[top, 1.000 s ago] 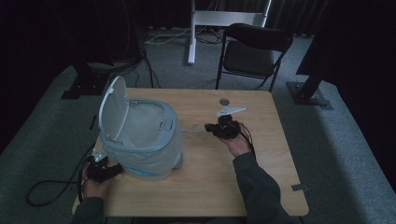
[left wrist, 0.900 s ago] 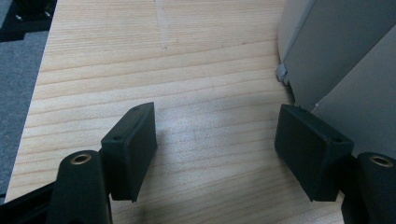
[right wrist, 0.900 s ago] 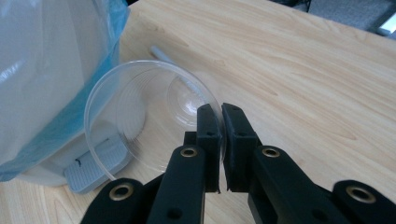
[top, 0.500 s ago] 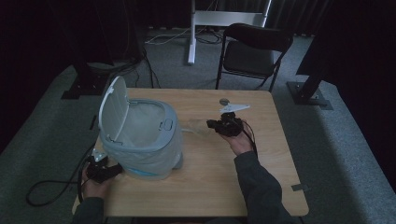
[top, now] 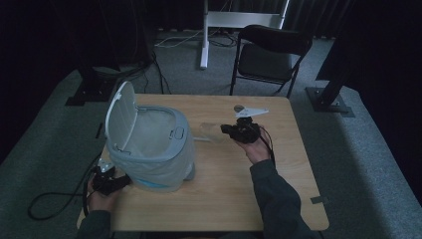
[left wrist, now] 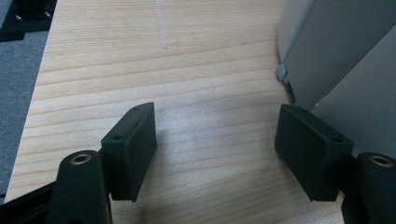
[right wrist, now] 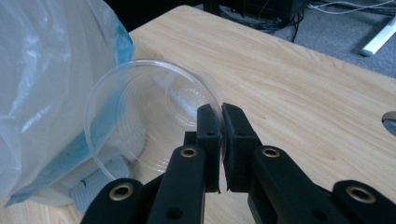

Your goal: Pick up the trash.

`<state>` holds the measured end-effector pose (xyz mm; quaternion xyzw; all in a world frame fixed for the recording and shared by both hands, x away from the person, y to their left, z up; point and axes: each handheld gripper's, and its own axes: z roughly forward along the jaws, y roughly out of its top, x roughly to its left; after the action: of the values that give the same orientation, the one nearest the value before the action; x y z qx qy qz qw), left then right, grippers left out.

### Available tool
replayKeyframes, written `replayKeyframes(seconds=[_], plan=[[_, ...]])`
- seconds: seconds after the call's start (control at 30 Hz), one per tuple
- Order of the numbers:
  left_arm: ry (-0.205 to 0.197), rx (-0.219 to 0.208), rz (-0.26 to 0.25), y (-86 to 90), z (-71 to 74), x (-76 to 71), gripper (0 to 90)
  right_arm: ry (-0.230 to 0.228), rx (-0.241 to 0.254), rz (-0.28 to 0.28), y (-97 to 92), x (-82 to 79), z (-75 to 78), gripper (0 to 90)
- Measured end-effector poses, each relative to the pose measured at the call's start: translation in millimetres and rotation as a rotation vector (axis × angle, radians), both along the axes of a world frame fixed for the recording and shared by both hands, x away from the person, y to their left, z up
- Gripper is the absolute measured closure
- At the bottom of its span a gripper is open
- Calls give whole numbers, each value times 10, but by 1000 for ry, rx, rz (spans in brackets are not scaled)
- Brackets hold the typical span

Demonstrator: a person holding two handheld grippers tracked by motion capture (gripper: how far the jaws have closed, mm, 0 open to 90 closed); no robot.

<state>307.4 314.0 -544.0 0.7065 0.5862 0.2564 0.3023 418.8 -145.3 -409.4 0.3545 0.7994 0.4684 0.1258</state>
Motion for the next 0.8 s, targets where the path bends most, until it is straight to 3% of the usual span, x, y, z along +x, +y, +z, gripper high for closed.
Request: replayKeyframes(seconds=[0.8], plan=[[0,0,0,0,0,0,300,-41,25,-6,-14,-3,207,861]])
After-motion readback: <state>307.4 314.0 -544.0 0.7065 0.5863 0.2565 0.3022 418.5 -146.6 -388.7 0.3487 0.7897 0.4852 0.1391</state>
